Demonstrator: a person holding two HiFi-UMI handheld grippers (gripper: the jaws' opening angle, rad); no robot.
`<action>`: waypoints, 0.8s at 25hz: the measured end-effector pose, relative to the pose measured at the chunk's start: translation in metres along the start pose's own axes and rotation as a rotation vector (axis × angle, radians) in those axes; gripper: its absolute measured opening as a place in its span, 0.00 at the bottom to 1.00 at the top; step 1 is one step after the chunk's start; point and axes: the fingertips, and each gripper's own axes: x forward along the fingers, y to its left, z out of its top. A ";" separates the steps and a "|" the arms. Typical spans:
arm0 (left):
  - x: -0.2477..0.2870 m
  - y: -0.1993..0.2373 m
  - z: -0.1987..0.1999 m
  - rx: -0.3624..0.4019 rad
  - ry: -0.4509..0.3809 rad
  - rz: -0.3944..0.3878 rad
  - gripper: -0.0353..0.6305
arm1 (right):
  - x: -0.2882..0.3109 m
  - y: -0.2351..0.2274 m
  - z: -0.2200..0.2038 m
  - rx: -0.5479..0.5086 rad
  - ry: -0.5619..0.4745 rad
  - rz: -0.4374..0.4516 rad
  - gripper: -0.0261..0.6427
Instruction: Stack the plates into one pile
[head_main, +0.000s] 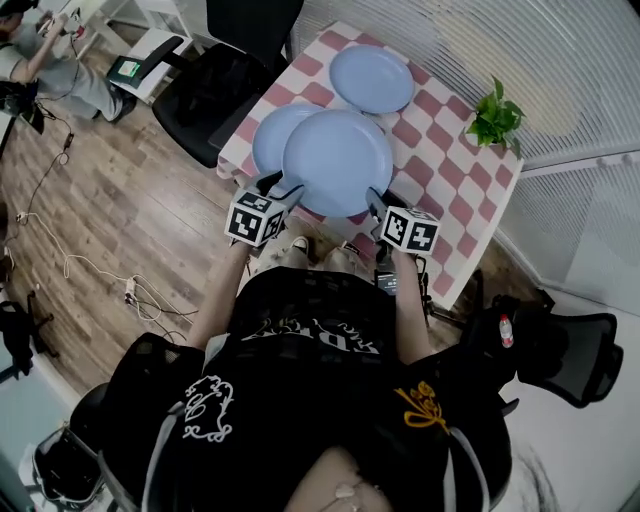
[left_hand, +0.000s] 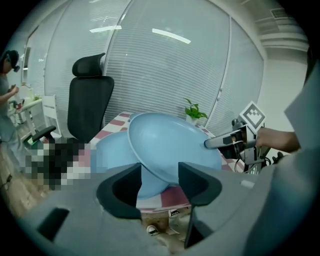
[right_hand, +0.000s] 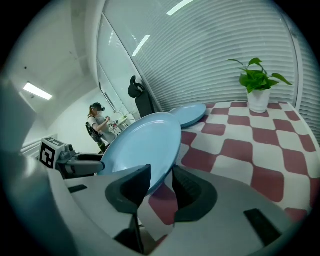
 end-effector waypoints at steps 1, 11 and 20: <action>-0.006 0.009 -0.005 -0.013 0.002 0.012 0.41 | 0.007 0.009 -0.003 -0.004 0.013 0.012 0.24; -0.032 0.060 -0.055 -0.140 0.053 0.061 0.41 | 0.056 0.054 -0.032 -0.013 0.145 0.024 0.24; -0.023 0.086 -0.049 -0.205 0.024 0.059 0.41 | 0.080 0.057 -0.026 0.059 0.171 0.019 0.25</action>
